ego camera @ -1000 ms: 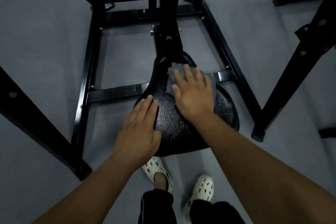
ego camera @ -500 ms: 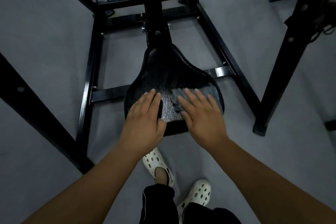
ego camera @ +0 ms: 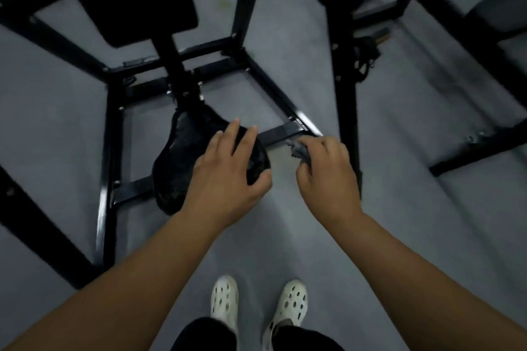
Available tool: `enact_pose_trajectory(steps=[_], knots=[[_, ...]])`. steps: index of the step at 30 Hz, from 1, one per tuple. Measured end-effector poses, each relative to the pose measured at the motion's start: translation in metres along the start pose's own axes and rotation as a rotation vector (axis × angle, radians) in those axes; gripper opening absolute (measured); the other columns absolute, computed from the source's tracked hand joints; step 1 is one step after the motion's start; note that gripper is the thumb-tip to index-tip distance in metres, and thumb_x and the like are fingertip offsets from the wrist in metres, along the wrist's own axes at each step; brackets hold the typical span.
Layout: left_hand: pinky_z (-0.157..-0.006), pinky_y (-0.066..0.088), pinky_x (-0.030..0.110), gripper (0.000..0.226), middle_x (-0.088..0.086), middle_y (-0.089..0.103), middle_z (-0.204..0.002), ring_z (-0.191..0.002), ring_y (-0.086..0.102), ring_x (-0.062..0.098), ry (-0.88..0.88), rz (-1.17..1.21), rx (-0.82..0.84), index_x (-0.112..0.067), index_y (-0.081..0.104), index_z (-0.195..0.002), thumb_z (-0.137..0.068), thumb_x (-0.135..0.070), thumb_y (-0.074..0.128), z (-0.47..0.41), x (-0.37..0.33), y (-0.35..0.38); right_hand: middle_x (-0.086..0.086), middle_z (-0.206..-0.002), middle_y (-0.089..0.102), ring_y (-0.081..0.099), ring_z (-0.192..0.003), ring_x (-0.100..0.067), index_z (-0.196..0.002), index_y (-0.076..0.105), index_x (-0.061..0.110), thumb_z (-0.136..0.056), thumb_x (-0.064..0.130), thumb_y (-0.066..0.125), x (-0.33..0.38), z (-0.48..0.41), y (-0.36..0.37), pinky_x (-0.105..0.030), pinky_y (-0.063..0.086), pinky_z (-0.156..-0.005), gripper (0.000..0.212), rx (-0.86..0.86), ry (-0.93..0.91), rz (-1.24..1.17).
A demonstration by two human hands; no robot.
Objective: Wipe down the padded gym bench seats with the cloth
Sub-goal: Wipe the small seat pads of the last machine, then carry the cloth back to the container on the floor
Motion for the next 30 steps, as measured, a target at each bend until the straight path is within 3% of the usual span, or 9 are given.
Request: enact_pose_trajectory(steps=[9, 14, 22, 30], knots=[[-0.113, 0.029, 0.050, 0.082, 0.003, 0.015, -0.166, -0.149, 0.019, 0.026, 0.560, -0.086, -0.052, -0.028, 0.024, -0.155, -0.083, -0.065, 0.034, 0.015, -0.175, -0.061, -0.001, -0.115, 0.053, 0.046, -0.102, -0.023, -0.122, 0.059, 0.019, -0.079, 0.009, 0.054, -0.017, 0.075, -0.175, -0.044, 0.048, -0.084, 0.045, -0.354, 0.266, 0.109], [-0.117, 0.024, 0.047, 0.084, -0.001, 0.006, -0.167, -0.151, 0.012, 0.023, 0.833, -0.062, -0.041, -0.031, 0.014, -0.157, -0.083, -0.067, 0.030, 0.054, -0.283, -0.075, -0.001, -0.121, 0.052, 0.045, -0.110, -0.023, -0.125, 0.056, 0.019, -0.080, 0.012, 0.052, -0.018, 0.149, -0.276, -0.042, 0.047, -0.087, 0.046, -0.538, 0.371, 0.207], [-0.116, 0.029, 0.048, 0.086, -0.003, 0.009, -0.167, -0.151, 0.015, 0.020, 1.264, 0.050, -0.008, -0.031, 0.016, -0.157, -0.080, -0.068, 0.026, 0.182, -0.487, -0.084, -0.005, -0.119, 0.054, 0.047, -0.108, -0.024, -0.124, 0.059, 0.014, -0.078, 0.010, 0.054, -0.038, 0.315, -0.448, -0.038, 0.045, -0.091, 0.046, -0.828, 0.600, 0.479], [-0.118, 0.027, 0.048, 0.085, -0.001, 0.008, -0.167, -0.151, 0.016, 0.023, 1.552, 0.054, -0.032, -0.030, 0.013, -0.157, -0.083, -0.069, 0.028, 0.317, -0.653, -0.068, -0.006, -0.122, 0.053, 0.047, -0.113, -0.027, -0.126, 0.058, 0.014, -0.080, 0.009, 0.057, -0.072, 0.473, -0.574, -0.037, 0.044, -0.092, 0.045, -1.013, 0.738, 0.644]])
Point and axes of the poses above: each hand's wrist, its own z-axis away from the middle knuckle, its own y-axis out of the palm, x = y × z, the point moved 8 cm from there along -z, towards the middle knuckle
